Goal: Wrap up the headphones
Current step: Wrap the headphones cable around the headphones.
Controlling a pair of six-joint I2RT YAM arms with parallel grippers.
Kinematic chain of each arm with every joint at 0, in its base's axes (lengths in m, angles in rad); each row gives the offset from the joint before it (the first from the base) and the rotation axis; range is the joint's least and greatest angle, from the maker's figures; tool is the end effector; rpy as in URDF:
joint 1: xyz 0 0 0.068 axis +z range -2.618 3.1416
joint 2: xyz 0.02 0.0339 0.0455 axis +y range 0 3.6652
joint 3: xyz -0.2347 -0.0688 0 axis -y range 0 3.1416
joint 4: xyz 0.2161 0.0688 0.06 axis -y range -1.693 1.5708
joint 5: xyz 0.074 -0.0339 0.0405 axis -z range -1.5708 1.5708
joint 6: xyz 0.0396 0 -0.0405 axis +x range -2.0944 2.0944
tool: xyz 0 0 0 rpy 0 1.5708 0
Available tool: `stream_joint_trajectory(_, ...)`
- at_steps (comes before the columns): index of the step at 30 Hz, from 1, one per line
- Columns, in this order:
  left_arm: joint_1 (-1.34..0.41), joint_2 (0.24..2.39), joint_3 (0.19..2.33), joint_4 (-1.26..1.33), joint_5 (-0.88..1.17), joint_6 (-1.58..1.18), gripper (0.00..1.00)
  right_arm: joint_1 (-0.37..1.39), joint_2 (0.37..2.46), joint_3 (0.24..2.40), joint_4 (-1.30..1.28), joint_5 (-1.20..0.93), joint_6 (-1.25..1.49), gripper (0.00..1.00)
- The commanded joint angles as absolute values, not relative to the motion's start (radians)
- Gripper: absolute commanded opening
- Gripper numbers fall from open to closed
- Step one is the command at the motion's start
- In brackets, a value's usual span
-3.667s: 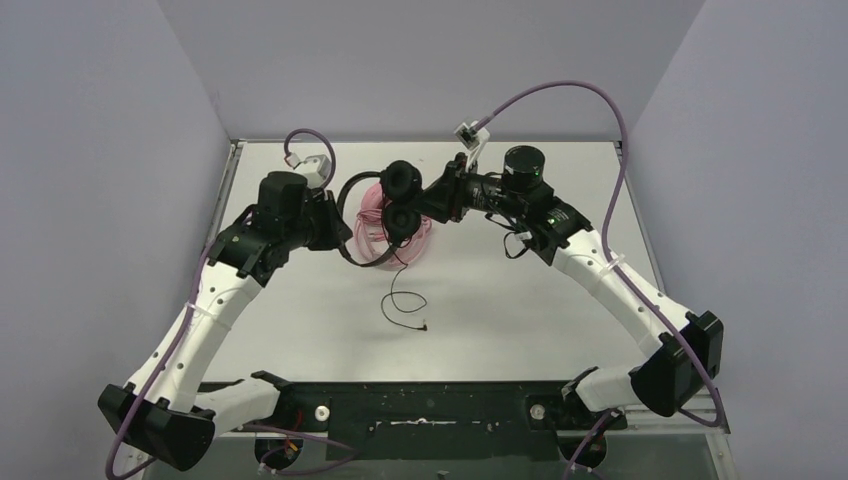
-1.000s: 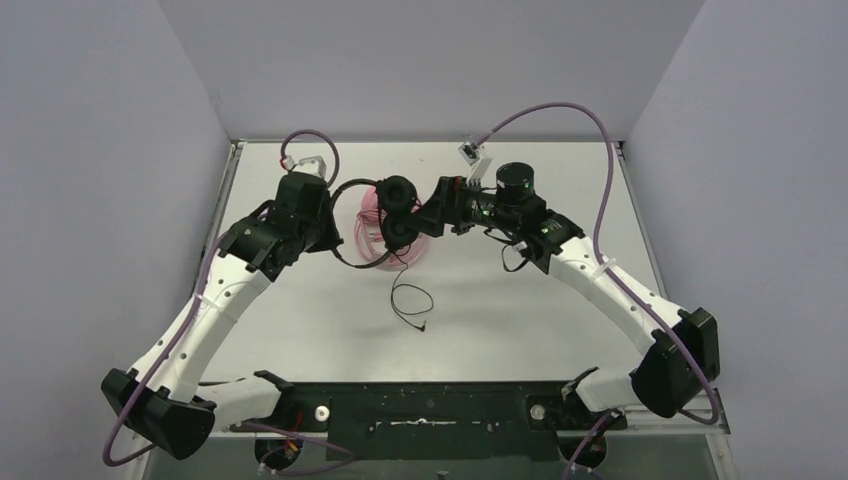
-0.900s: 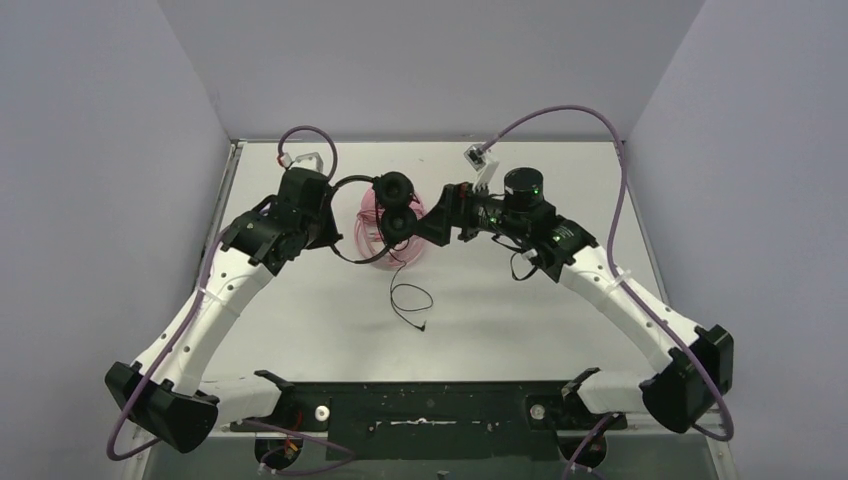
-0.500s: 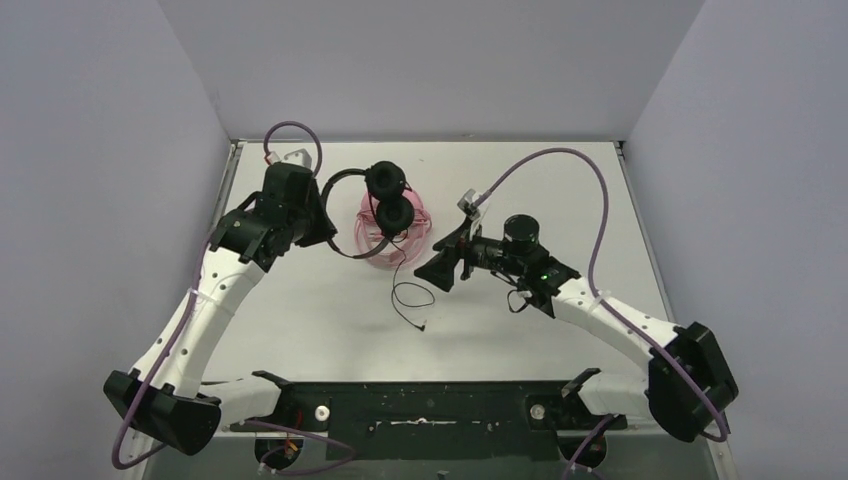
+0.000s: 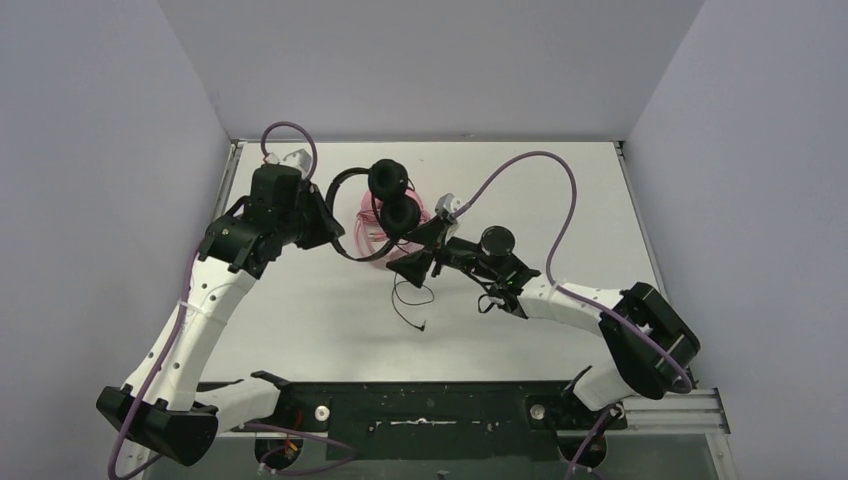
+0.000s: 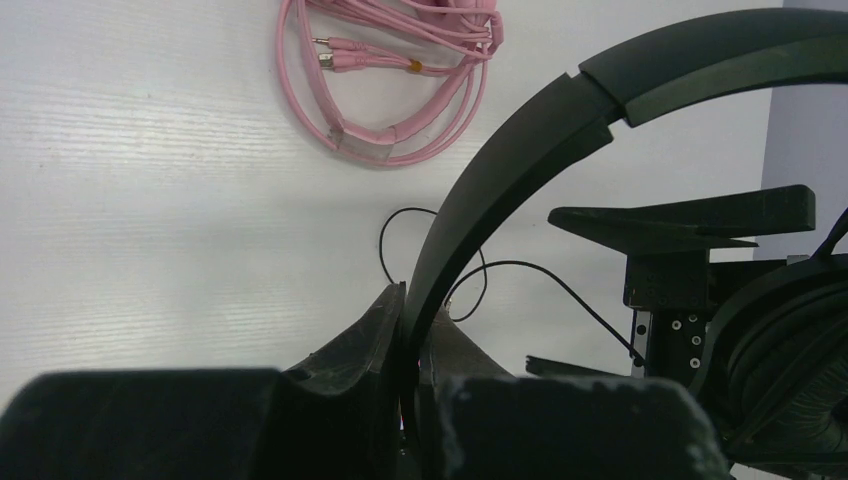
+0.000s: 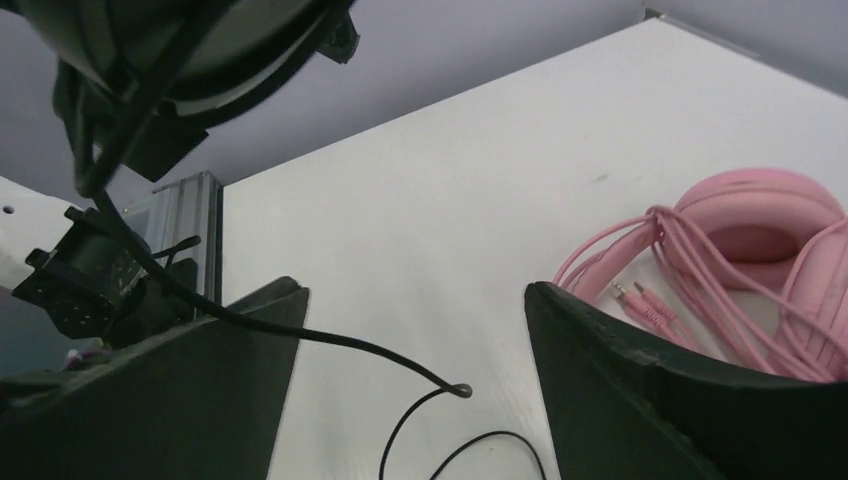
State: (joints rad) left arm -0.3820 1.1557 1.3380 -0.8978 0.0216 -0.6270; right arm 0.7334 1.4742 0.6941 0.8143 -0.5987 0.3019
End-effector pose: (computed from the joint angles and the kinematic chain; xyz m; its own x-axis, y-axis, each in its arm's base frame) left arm 0.1971 -0.0801 0.3519 -0.7205 -0.3427 -0.6029 -0.0431 0.8898 -0.4543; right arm 0.2078 0.2173 0.2414 -0.2646 0.0922 -0.9599 -0.9350 0.2191 0.2788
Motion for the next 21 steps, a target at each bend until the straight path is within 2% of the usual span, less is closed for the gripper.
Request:
stream_joint_trajectory(1,-0.371,1.123,1.368,-0.79,0.057,-0.644,0.0,0.736,1.476,0.747,0.937,-0.58,0.327,0.71)
stream_joint_trajectory(4,-0.369,1.123,1.372,-0.777,0.025,-0.635,0.0,0.738,1.447,0.699,0.914,-0.563,0.366,0.47)
stream_joint_trajectory(8,-0.361,1.12,1.377,-0.761,-0.012,-0.623,0.0,0.757,1.383,0.682,0.817,-0.539,0.401,0.2)
stream_joint_trajectory(12,-0.36,1.124,1.384,-0.753,-0.067,-0.592,0.0,0.776,1.29,0.737,0.624,-0.506,0.432,0.0)
stream_joint_trajectory(16,-0.359,1.123,1.37,-0.732,-0.122,-0.562,0.0,0.778,1.262,0.825,0.451,-0.499,0.504,0.0)
stream_joint_trajectory(21,-0.36,1.123,1.36,-0.688,-0.156,-0.538,0.0,0.825,1.337,1.006,0.242,-0.634,0.569,0.0)
